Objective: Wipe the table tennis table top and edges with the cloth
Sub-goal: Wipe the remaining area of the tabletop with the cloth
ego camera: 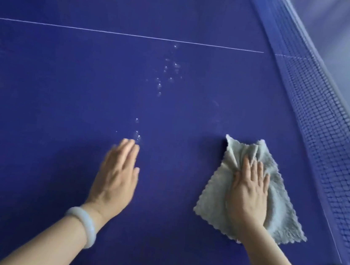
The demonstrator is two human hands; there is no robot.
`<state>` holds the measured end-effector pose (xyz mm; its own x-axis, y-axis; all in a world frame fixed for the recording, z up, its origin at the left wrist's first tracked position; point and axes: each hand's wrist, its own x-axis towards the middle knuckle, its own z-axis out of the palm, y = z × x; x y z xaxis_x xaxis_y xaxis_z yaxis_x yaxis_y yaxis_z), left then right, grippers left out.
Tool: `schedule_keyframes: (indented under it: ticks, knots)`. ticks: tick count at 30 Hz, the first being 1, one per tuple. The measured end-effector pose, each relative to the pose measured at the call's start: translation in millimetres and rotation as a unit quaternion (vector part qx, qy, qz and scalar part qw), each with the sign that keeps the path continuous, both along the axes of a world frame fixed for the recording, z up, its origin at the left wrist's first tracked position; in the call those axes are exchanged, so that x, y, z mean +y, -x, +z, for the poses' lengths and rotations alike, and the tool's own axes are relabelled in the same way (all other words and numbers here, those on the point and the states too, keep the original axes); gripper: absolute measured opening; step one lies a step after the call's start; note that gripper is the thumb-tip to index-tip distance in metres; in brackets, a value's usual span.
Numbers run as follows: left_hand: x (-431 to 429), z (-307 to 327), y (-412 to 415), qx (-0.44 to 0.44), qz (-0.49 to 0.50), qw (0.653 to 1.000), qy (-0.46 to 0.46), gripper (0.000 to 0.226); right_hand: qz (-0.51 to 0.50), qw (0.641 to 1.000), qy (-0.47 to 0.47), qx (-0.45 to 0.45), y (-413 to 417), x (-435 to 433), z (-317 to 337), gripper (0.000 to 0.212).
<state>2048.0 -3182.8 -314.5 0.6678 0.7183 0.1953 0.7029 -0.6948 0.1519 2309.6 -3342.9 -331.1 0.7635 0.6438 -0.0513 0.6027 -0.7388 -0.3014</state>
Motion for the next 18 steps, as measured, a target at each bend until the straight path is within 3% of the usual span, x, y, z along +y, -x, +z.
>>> schedule_keyframes:
  ticks: [4,9,12,18]
  knots:
    - [30,-5,21,0.04,0.14,0.989,0.025,0.053,-0.048,0.999,0.017,-0.01,47,12,0,0.058]
    - [38,-16,16,0.03,0.185,0.981,0.047,0.063,0.131,0.99,0.05,-0.033,107,10,-4,0.076]
    - [39,-18,17,0.025,0.186,0.982,0.035,0.057,0.146,0.988,0.048,-0.031,74,29,1,0.069]
    - [42,-20,19,0.028,0.191,0.98,0.047,0.058,0.058,0.998,0.012,-0.015,-25,134,-1,0.059]
